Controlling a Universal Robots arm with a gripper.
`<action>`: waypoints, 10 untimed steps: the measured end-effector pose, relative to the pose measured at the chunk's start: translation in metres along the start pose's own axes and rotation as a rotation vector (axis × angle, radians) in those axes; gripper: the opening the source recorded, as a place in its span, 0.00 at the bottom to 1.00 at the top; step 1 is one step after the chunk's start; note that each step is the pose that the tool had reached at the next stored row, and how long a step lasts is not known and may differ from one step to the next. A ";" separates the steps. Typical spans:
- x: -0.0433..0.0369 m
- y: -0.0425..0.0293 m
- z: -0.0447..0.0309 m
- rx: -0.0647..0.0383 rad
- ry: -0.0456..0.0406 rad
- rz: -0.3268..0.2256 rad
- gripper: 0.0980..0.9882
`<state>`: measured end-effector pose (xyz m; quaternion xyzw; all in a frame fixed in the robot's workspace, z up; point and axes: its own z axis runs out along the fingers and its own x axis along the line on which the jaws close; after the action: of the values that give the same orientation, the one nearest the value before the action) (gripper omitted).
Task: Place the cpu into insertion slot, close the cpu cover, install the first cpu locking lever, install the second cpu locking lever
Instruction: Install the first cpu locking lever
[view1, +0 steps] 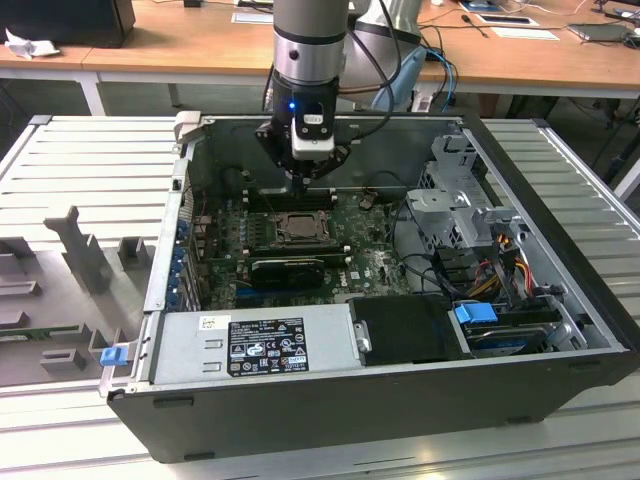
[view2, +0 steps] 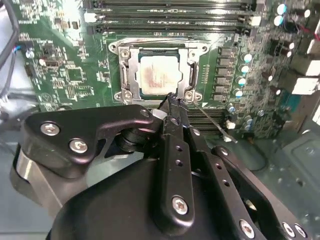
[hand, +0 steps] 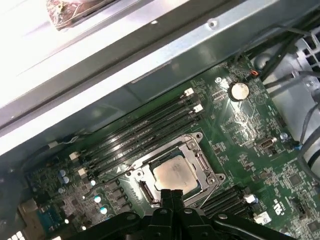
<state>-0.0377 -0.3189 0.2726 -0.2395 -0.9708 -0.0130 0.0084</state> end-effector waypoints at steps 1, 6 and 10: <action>0.0000 0.0000 0.0000 0.000 0.0003 -0.016 0.01; 0.0000 0.0000 0.0001 0.003 0.0026 -0.119 0.01; 0.0000 0.0000 0.0002 0.004 0.0043 -0.201 0.01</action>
<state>-0.0377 -0.3189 0.2725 -0.1407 -0.9899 -0.0121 0.0097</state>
